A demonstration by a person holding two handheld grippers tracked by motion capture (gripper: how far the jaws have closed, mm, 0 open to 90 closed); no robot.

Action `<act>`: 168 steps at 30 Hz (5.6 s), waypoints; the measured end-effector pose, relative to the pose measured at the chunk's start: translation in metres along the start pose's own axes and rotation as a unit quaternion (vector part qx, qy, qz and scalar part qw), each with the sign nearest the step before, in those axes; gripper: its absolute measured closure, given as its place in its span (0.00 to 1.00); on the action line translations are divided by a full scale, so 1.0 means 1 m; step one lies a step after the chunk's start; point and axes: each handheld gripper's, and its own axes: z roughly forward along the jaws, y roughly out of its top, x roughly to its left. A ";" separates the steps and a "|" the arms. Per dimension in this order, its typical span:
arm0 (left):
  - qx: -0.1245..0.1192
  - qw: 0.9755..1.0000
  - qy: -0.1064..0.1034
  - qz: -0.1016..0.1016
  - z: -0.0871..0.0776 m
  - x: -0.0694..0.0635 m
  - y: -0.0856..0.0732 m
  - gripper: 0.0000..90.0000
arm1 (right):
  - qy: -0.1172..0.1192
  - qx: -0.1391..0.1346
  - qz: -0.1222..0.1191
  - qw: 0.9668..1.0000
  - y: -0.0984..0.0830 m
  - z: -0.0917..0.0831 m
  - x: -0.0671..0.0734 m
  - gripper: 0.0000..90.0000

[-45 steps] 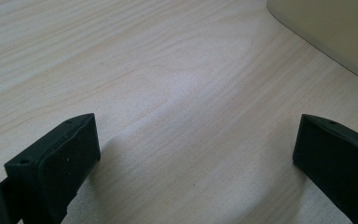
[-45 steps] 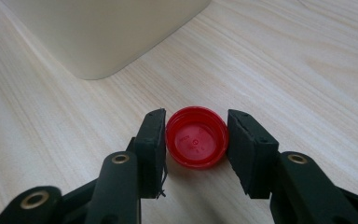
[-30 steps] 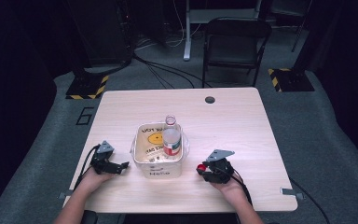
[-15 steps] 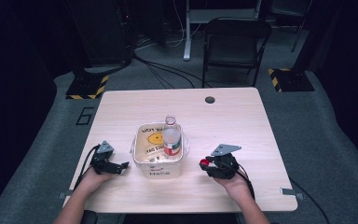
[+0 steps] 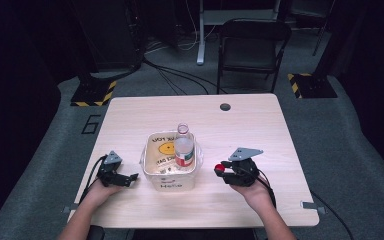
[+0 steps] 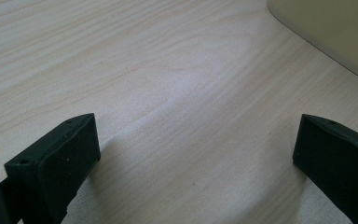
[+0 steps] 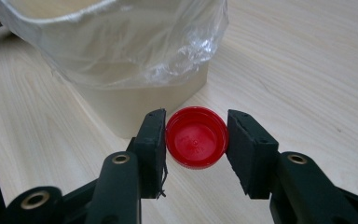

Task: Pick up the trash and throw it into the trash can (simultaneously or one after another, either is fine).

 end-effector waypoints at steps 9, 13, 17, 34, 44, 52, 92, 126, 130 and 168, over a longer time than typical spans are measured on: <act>0.000 1.000 0.000 0.001 0.000 0.000 0.000 0.00 | 0.011 -0.003 -0.023 1.000 0.021 -0.004 0.006 0.64; -0.002 1.000 0.000 -0.002 0.000 0.000 0.000 0.00 | 0.018 -0.004 -0.029 0.999 0.028 -0.006 0.008 0.64; -0.002 1.000 0.000 -0.002 0.000 0.000 0.000 0.00 | 0.028 -0.015 -0.026 0.999 0.036 -0.009 0.010 0.64; -0.004 1.000 0.000 -0.004 0.000 0.000 0.000 0.00 | 0.044 -0.036 -0.058 0.997 0.063 -0.015 0.024 0.64; -0.001 1.000 -0.001 -0.003 0.000 0.000 0.000 0.00 | 0.059 -0.045 -0.073 0.995 0.077 -0.010 0.035 0.64; -0.001 1.000 -0.001 -0.003 0.000 0.000 0.000 0.00 | 0.064 -0.046 -0.079 0.994 0.082 -0.006 0.039 0.64; -0.001 1.000 -0.001 -0.003 0.000 0.000 0.000 0.00 | 0.066 -0.029 -0.095 0.993 0.079 0.038 0.052 0.60; 0.001 1.000 0.008 -0.015 -0.002 0.001 -0.002 0.00 | -0.023 -0.084 -0.057 0.995 0.054 -0.014 0.023 0.45; 0.003 1.000 0.011 -0.015 -0.002 0.002 -0.001 0.00 | -0.033 -0.080 -0.054 0.995 0.045 -0.016 0.017 0.45; 0.007 1.000 0.012 -0.016 -0.001 0.003 0.001 0.00 | -0.138 -0.051 0.031 0.989 -0.044 -0.035 -0.059 0.45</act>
